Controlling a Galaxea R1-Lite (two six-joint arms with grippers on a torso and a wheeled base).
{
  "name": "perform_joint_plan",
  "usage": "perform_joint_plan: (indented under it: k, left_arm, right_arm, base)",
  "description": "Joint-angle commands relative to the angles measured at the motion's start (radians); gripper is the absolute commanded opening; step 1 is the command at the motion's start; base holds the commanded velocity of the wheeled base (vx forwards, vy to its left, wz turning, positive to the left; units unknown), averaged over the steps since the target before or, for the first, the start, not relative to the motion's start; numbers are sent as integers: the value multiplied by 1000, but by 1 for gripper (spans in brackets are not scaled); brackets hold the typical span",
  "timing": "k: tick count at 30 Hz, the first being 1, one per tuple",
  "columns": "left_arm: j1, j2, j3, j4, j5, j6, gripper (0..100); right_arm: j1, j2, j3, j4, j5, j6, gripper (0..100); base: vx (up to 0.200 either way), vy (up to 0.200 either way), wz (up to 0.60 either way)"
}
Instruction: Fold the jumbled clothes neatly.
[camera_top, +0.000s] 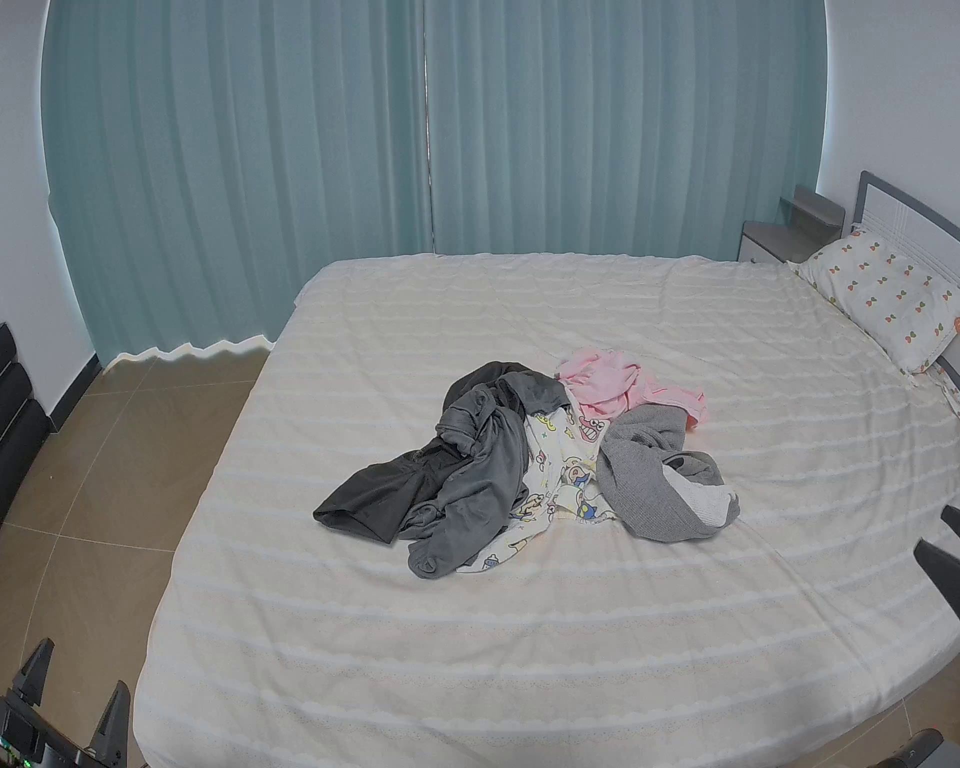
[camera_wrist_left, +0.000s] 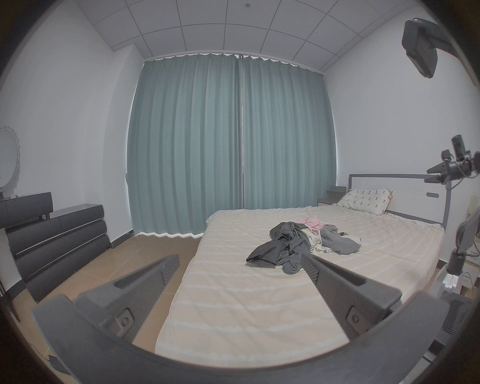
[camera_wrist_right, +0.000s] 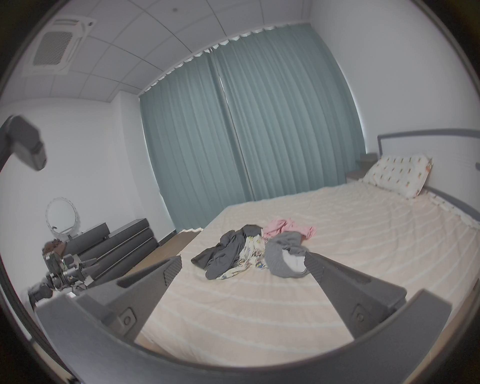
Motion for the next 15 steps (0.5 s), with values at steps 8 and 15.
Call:
perform_joint_plan:
  k: [8,15]
  left_arm:
    - [0,-17,18,0,0,-1,100]
    - [2,-17,18,0,0,-1,100]
  right_arm:
    - [450,1009,-329,-359,-185,450,100]
    - [444,1360,-509,-485,-301,484,100]
  base:
    - [0,0,0]
    - [0,0,0]
